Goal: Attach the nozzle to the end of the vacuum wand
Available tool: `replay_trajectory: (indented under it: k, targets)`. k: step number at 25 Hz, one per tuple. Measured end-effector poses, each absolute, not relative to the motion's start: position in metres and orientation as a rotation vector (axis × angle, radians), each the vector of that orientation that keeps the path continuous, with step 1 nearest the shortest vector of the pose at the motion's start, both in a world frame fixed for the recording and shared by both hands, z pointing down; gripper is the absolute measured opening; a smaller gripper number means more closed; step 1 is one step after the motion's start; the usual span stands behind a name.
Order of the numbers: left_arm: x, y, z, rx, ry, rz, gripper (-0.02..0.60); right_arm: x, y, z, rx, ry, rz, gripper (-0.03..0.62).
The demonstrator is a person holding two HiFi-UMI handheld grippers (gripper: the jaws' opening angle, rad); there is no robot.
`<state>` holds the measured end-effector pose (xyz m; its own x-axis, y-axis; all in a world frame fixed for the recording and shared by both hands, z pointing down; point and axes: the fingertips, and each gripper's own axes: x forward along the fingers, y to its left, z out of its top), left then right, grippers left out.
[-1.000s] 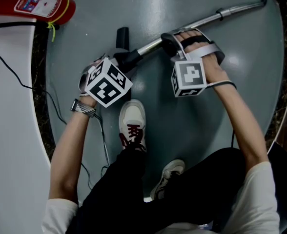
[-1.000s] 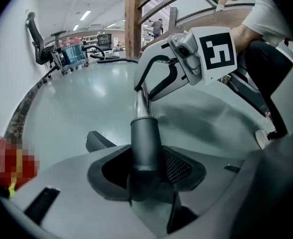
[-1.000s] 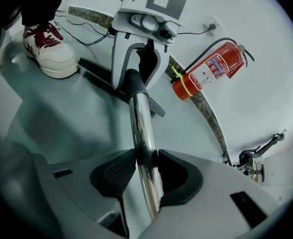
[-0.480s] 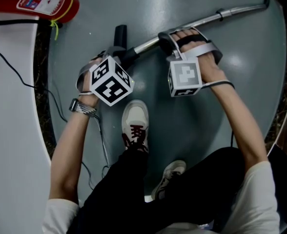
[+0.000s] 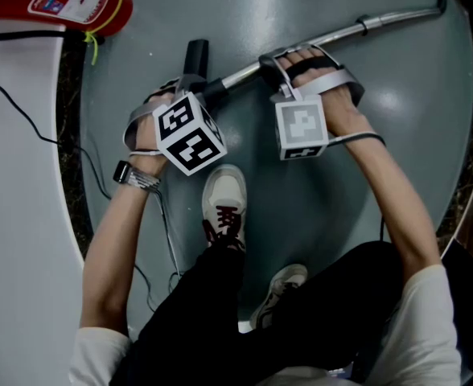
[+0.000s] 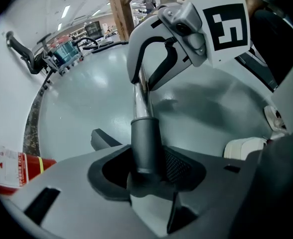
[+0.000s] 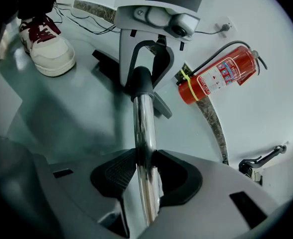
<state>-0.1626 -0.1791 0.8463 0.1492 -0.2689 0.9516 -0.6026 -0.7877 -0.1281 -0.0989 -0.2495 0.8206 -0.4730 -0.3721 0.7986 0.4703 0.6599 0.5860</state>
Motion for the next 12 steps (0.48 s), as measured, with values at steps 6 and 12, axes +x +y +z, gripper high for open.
replay_trajectory:
  k: [6,12]
  targets:
    - [-0.1633,-0.1781,0.8458,2.141,-0.852,1.703,0.187,-0.0989,-0.2497,0.82,-0.068,-1.822,-0.974,0.149]
    - [-0.1626,-0.1769,0.8446,2.127,-0.829,1.807,0.187,-0.0979,-0.2495,0.8199,-0.068,-1.811,-0.974,0.149]
